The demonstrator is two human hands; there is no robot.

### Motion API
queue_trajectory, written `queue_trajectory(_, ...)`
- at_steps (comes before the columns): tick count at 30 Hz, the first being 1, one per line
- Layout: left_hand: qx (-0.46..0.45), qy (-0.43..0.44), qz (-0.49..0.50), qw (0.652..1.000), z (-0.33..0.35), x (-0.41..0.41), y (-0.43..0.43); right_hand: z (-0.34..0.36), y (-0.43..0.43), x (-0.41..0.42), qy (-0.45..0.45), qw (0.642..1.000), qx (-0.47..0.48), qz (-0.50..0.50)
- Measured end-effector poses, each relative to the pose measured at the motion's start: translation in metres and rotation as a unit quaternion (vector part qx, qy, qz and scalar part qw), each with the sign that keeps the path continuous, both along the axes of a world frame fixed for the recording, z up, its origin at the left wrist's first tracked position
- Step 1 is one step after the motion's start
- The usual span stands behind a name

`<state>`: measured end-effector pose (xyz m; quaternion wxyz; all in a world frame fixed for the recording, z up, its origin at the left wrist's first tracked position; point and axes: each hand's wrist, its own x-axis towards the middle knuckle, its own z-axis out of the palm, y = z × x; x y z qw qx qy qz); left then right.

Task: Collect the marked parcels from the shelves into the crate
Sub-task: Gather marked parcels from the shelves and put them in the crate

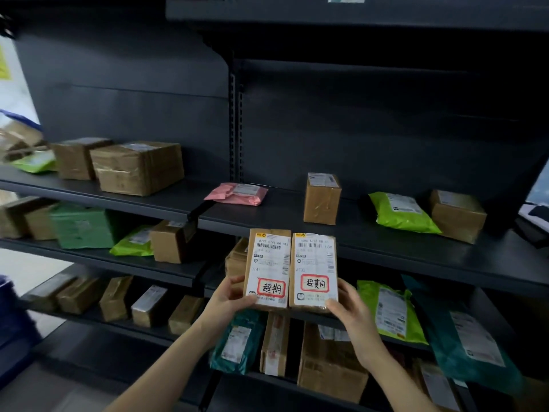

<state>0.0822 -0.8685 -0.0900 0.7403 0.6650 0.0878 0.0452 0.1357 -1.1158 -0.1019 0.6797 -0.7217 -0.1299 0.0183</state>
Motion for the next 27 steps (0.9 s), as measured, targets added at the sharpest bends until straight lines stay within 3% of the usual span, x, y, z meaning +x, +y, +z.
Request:
queue_trajectory(14, 0.017, 0.007, 0.159, 0.987, 0.019, -0.056, 0.094, 0.017, 0.118, 0.018, 0.002, 0.986, -0.022, 0.166)
queue_trajectory(27, -0.005, 0.001, 0.289, 0.957, 0.017, -0.156, 0.293, 0.020, 0.362, -0.020, -0.002, 0.949, -0.052, 0.310)
